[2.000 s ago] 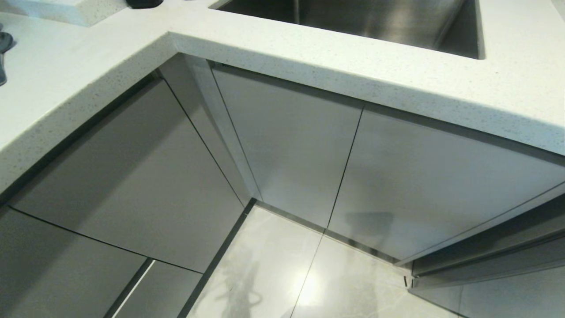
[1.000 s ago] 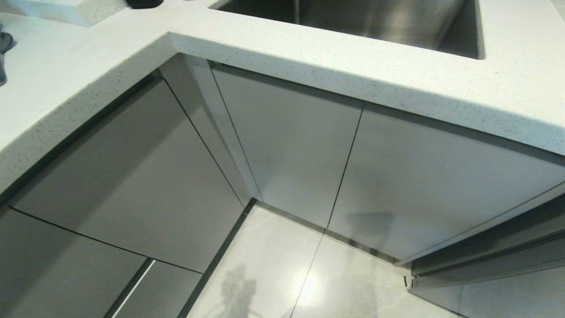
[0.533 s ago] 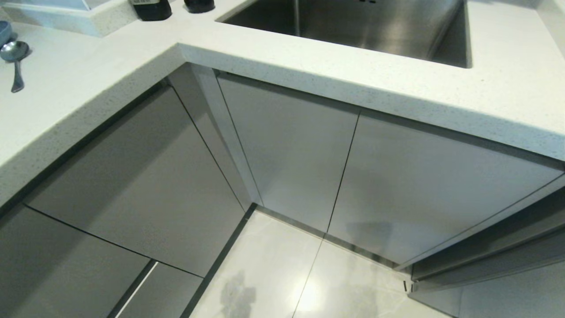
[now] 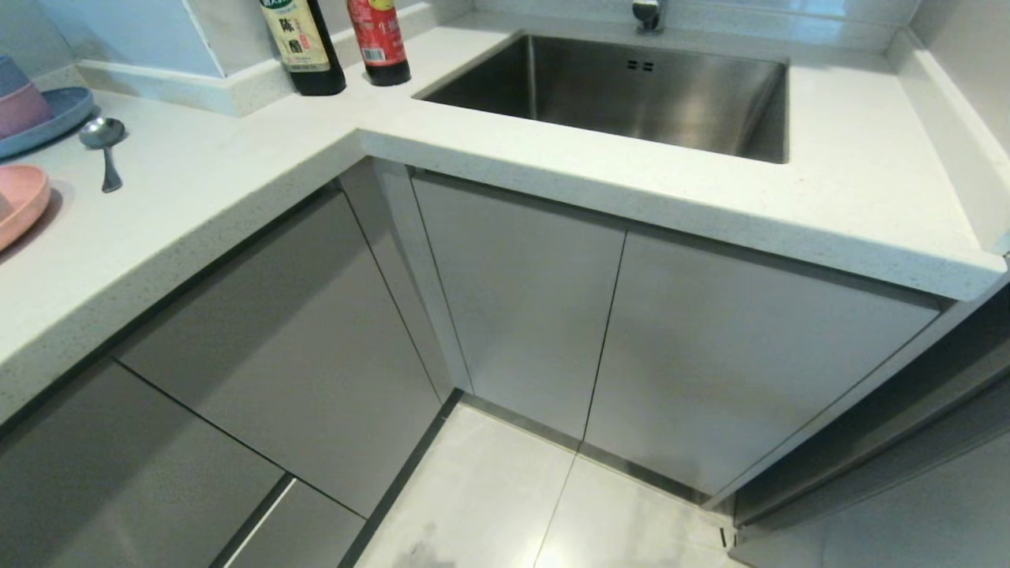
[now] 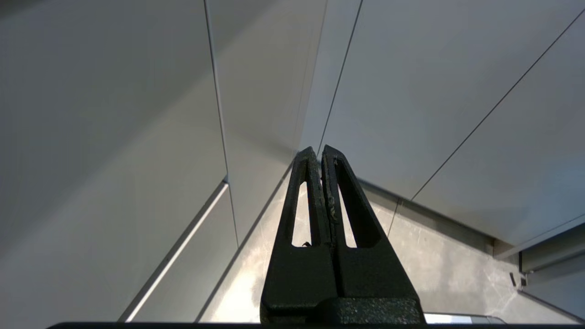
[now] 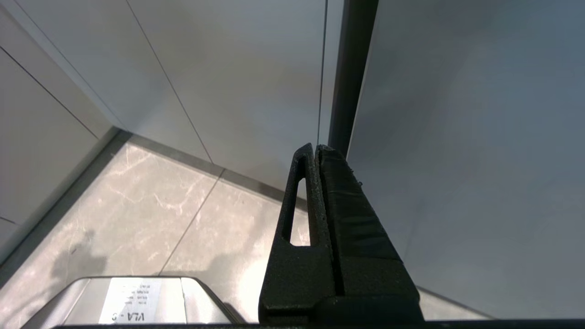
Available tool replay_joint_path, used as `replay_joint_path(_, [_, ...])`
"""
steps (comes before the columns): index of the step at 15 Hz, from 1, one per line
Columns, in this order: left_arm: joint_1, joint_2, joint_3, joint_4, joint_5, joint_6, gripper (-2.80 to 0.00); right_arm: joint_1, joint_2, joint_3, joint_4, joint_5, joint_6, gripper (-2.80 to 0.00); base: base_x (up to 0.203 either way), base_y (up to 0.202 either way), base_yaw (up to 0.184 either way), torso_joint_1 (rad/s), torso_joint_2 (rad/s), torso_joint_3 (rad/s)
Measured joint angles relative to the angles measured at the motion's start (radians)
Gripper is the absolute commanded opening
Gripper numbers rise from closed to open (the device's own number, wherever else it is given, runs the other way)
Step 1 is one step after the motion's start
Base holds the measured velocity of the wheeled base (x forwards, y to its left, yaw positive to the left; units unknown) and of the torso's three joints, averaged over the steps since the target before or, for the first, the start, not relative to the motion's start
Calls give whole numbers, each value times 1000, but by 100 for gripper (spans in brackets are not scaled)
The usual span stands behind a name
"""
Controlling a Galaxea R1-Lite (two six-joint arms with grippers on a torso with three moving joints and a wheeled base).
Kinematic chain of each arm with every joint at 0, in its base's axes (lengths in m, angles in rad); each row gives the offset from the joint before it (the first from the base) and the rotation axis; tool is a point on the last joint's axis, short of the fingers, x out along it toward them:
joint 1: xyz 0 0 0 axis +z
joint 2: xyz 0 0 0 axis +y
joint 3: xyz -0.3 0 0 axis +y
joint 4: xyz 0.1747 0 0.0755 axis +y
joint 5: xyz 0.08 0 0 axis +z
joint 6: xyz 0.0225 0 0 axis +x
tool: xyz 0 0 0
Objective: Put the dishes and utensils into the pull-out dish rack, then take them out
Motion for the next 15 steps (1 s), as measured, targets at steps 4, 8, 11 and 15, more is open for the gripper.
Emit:
replay_joint_path(4, [0, 0, 0, 0, -1, 2, -280, 0, 0, 0, 0, 0, 0, -280, 0, 0, 0, 2, 0, 205])
replay_joint_path(8, [0, 0, 0, 0, -1, 1, -280, 0, 0, 0, 0, 0, 0, -280, 0, 0, 0, 3, -1, 200])
replay_joint_path(11, [0, 0, 0, 0, -1, 2, -280, 0, 0, 0, 0, 0, 0, -280, 0, 0, 0, 5, 4, 204])
replay_joint_path(15, [0, 0, 0, 0, -1, 2, -280, 0, 0, 0, 0, 0, 0, -280, 0, 0, 0, 2, 1, 205])
